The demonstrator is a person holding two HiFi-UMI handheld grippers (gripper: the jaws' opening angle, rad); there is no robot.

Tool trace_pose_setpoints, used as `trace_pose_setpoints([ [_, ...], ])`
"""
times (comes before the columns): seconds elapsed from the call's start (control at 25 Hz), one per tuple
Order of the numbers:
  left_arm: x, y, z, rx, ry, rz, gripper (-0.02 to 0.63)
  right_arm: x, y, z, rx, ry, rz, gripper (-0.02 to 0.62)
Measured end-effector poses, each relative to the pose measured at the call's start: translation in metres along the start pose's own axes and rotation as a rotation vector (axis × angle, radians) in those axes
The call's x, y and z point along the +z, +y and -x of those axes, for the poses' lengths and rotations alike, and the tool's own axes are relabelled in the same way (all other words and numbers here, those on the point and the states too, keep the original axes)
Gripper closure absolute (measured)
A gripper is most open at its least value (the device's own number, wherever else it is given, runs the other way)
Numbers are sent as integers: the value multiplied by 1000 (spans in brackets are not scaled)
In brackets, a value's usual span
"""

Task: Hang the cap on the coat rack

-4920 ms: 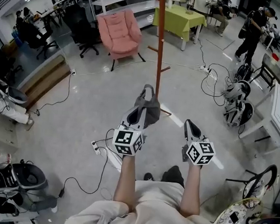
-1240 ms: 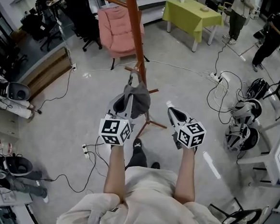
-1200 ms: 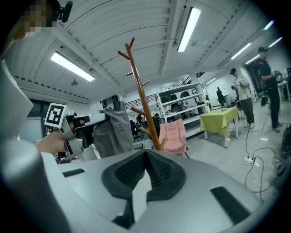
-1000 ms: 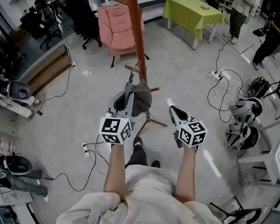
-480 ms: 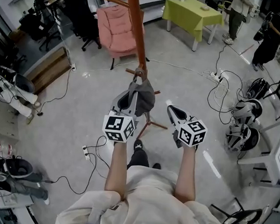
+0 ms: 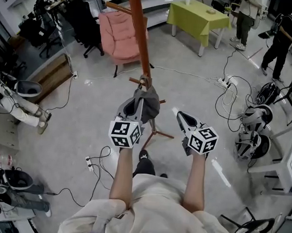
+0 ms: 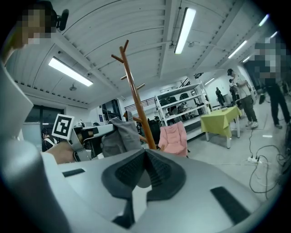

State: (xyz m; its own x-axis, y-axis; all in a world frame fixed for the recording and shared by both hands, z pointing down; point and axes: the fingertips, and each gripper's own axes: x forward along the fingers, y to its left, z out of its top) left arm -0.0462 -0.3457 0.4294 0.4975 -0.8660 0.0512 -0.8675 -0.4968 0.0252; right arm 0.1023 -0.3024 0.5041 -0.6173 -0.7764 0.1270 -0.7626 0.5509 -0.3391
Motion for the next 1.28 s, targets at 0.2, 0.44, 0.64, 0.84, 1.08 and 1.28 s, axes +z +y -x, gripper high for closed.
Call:
trace_pose_setpoints([
  [0.2, -2, 4, -8, -4, 7, 2, 568, 1, -8, -1, -16, -1, -5, 594],
  [0.44, -9, 6, -21, -15, 19, 5, 568, -1, -13, -9, -20, 2, -7, 594],
  [0.64, -15, 9, -31, -26, 34, 9, 568, -1, -17, -17, -25, 7, -10, 594],
  [0.84, -22, 12, -35, -30, 51, 14, 568, -3, -21, -20, -33, 9, -19, 594],
  [1.08, -35, 15, -41, -32, 72, 24, 568, -6, -26, -26, -39, 18, -21, 594],
  [1.28, -43, 19, -41, -20, 81, 35, 568, -9, -26, -29, -31, 29, -23, 594],
])
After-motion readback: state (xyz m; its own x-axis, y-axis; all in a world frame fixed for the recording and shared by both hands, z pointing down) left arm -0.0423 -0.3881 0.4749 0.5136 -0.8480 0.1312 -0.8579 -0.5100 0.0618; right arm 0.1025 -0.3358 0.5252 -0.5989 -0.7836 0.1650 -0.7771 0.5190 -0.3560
